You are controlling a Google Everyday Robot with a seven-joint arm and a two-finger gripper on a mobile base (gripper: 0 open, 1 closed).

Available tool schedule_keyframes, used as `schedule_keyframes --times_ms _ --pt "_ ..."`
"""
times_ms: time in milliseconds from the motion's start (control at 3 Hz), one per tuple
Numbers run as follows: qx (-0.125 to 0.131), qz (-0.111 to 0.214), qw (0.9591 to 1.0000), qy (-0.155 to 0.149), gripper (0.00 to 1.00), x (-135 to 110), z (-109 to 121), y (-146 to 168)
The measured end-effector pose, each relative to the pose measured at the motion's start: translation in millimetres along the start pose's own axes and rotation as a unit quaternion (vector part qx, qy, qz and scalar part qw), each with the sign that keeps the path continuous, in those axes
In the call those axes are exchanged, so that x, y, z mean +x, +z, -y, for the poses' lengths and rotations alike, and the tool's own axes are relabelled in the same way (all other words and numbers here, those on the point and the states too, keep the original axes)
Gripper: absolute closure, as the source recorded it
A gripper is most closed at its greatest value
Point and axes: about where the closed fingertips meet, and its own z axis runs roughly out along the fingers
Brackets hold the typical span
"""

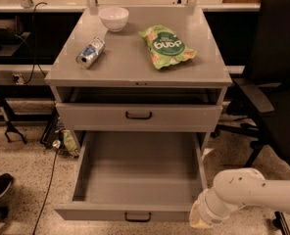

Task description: Close middle drawer

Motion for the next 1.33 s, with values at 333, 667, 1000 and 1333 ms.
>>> schedule_keyframes --times_ms 333,667,1000,1333 --pt "-0.018 0.007 0.9997 0.012 1.00 2.6 -3.6 33.3" --pt "-0.024 0.029 0.9989 0.027 1.00 -7.1 4.1 67.1" --pt "-0.025 0.027 0.9992 0.015 1.00 -10.8 16.1 74.3" --pt "-0.022 0.027 0.9993 0.009 1.00 -12.6 21.9 74.8"
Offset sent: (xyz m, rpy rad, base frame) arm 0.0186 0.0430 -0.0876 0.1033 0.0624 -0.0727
